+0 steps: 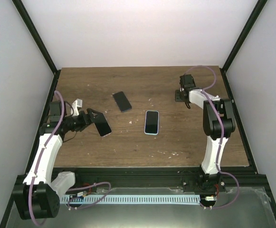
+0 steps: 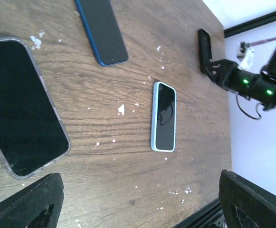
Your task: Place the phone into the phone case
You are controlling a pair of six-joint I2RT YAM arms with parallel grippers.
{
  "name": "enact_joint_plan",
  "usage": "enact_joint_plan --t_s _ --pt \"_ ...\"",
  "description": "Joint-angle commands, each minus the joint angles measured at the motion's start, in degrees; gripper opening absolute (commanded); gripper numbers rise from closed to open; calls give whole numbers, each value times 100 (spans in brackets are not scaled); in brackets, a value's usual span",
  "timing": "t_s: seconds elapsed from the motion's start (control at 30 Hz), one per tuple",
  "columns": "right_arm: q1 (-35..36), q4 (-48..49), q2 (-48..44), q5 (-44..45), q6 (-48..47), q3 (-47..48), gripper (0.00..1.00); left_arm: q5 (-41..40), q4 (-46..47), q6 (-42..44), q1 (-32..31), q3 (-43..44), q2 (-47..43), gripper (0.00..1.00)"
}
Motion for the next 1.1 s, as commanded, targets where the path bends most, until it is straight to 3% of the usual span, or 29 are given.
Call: enact_joint_plan --t_s 0.0,0.13,0.27,0.43,0.53,0.8,1.07 --pt "-115 84 269 649 -275 615 40 307 175 29 -36 -125 -355 89" --pt "-299 -123 679 759 -335 1183 40 223 447 -148 -43 -413 -670 89" --pt "-472 -140 857 314 -413 1482 40 167 717 -245 -43 -566 -742 89" --pt "-612 -435 1243 57 -471 1938 39 167 877 -334 -48 -577 -489 89" --pt "-729 -495 1377 -597 -603 2134 39 251 1227 -461 -46 -661 -331 88" --pt "-748 -755 1718 -751 -753 2479 38 428 1305 -414 -65 -469 94 88" --pt "-746 -1209 2052 -539 -641 2856 26 523 1296 -351 -151 -500 69 87"
